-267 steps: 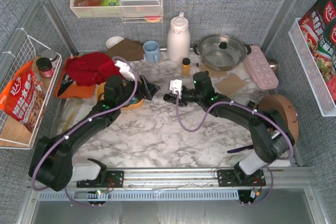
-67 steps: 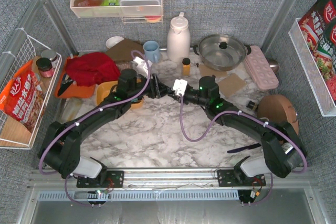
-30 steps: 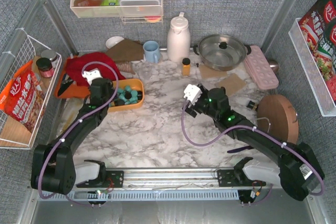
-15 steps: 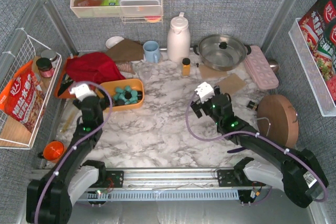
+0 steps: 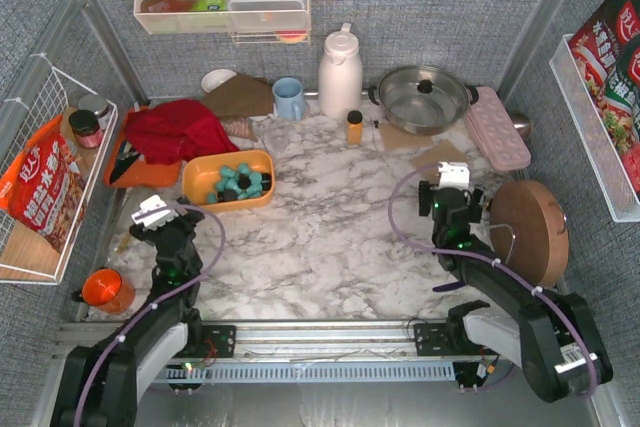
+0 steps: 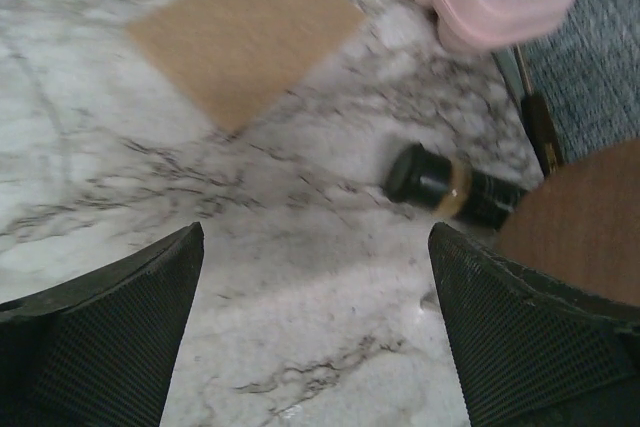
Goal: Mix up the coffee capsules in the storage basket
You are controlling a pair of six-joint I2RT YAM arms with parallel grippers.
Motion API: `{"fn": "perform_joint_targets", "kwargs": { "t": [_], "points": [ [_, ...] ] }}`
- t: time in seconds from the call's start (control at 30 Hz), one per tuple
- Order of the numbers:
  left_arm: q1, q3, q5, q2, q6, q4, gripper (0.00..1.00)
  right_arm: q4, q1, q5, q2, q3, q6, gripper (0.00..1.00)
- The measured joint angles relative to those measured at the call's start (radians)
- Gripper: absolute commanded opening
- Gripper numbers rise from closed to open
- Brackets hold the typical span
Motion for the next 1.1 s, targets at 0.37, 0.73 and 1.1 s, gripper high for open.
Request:
{"fn": "perform_joint_targets", "kwargs": {
  "t": [0.37, 0.73, 1.1],
  "points": [
    [0.043, -0.048, 0.034, 0.400, 0.121, 0.407, 1.00, 0.085, -0.159, -0.090, 0.122, -0.045, 0.087, 0.99],
    [0.127, -0.003, 0.226, 0.801, 0.193, 0.721, 1.00, 0.118, -0.213, -0.202, 0.211, 0.002, 0.084, 0.99],
    [0.131, 0.011, 0.258, 0.836, 0.212, 0.766, 1.00, 0.159, -0.228, -0.312, 0.261, 0.037, 0.044, 0.99]
  ]
}}
